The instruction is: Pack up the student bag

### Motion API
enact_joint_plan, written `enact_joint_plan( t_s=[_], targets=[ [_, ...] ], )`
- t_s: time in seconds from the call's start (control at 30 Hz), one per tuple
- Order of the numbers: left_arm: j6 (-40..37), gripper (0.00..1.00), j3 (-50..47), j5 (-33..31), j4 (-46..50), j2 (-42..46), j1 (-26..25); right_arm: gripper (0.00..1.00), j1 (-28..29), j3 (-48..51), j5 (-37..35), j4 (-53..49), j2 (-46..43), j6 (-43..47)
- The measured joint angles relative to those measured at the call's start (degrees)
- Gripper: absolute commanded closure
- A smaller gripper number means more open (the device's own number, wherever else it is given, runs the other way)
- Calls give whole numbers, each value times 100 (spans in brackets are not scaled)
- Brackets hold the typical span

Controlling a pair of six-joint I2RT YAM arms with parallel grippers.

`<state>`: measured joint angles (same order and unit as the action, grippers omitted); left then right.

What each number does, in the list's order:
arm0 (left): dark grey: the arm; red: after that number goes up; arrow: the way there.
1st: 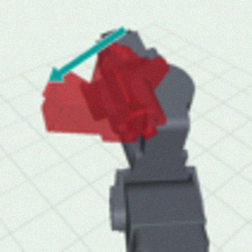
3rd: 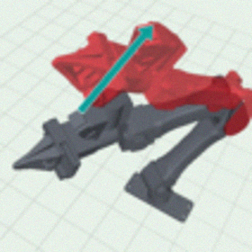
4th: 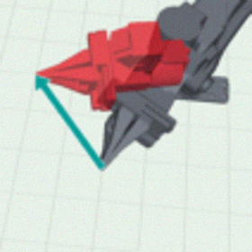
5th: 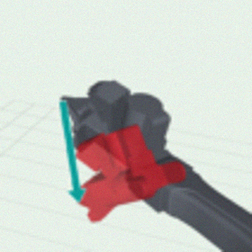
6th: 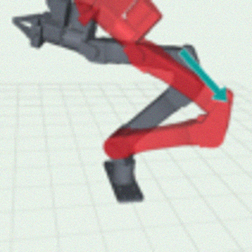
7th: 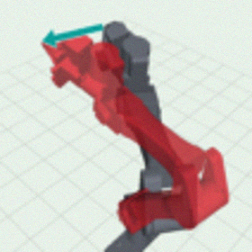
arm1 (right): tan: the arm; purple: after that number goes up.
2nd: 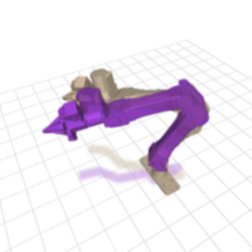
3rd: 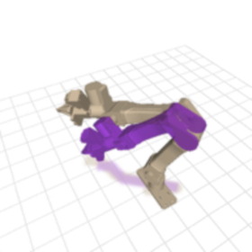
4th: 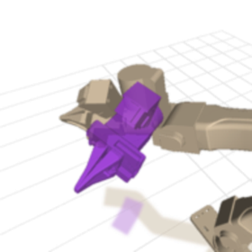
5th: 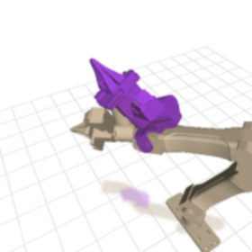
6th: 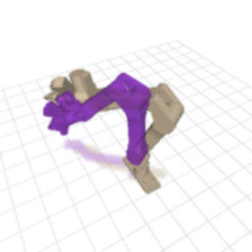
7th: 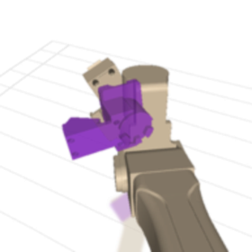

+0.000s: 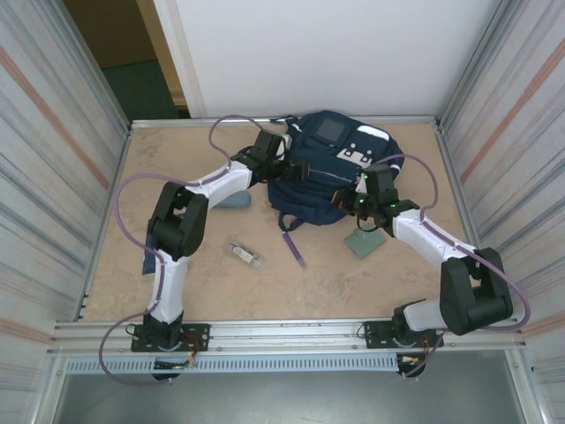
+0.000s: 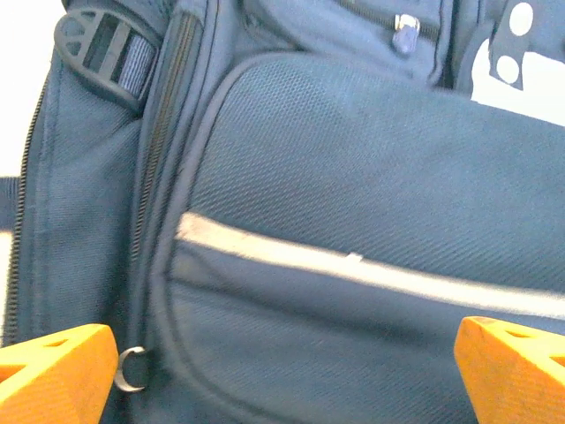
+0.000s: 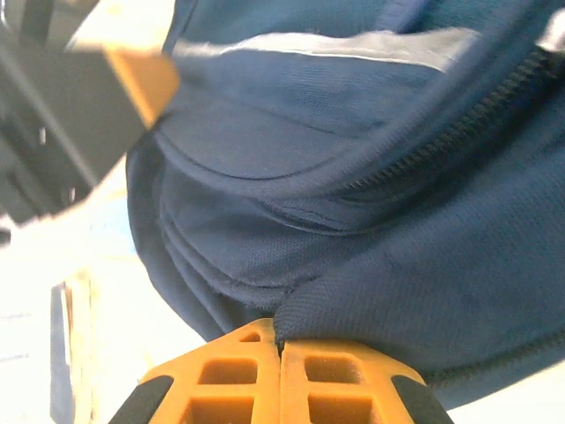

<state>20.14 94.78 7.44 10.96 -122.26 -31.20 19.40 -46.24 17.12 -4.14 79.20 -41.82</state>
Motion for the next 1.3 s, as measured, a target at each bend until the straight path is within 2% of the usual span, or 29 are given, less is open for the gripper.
enact_joint_plan(
  t_s=[0.03, 0.1, 0.2, 0.43, 0.53, 0.6, 0.77, 0.87, 1.13, 1.3],
  targets=[
    [-24, 1, 9, -2, 9, 7, 15, 97, 116, 0, 11, 28, 90, 0],
    [-61, 1, -2, 11, 70, 26, 63, 79, 260, -2, 39, 70, 326, 2],
    [-83, 1, -190, 61, 177, 208, 184, 63, 369, -7, 116, 98, 595, 87],
    [26, 1, -940, 103, 645, 1285, 409, 47, 306, -173, 188, -203, 509, 461],
    [251, 1, -1270, 107, 748, 1790, 302, 44, -111, -162, 201, -435, 210, 651],
    [400, 1, -1478, 105, 787, 2033, 164, 37, -566, -120, 184, -459, -26, 743],
    [750, 5, -1921, 17, 848, 2240, -398, 32, -1696, 39, 44, -560, -463, 1012],
    [986, 7, -2022, -37, 868, 2229, -706, 31, -2085, 39, 42, -662, -450, 1185],
    [1471, 10, -1840, -260, 697, 1622, -1058, 30, -2291, -24, 96, -789, 210, 1755],
    [1626, 11, -1578, -597, 719, 1084, -1084, 36, -2291, -284, 184, -918, 927, 2094]
  ],
)
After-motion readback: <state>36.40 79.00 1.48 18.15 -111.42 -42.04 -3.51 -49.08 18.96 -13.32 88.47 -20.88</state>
